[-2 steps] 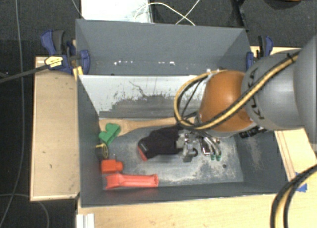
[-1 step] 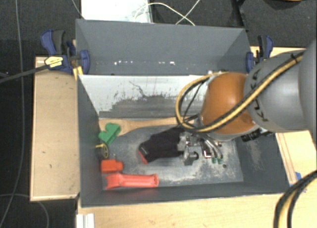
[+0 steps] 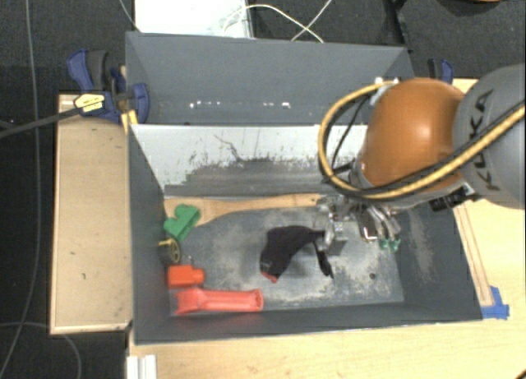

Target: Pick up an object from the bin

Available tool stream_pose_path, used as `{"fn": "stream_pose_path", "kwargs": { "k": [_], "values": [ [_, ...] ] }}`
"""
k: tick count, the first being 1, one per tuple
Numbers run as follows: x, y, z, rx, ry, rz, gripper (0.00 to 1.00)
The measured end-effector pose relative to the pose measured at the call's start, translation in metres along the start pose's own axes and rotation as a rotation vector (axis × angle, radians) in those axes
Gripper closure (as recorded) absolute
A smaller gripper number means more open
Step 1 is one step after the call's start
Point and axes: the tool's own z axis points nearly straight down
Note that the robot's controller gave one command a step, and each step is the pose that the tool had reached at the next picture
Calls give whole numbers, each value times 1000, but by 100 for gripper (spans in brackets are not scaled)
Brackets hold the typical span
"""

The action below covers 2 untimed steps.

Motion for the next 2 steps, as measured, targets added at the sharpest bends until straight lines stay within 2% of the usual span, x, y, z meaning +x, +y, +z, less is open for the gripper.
{"fn": "stream_pose_path", "kwargs": {
  "k": [1,2],
  "values": [
    [-2,11,88,-1,-1,-16,100],
    [-1,41,69,-2,-21,13,100]
  ]
}}
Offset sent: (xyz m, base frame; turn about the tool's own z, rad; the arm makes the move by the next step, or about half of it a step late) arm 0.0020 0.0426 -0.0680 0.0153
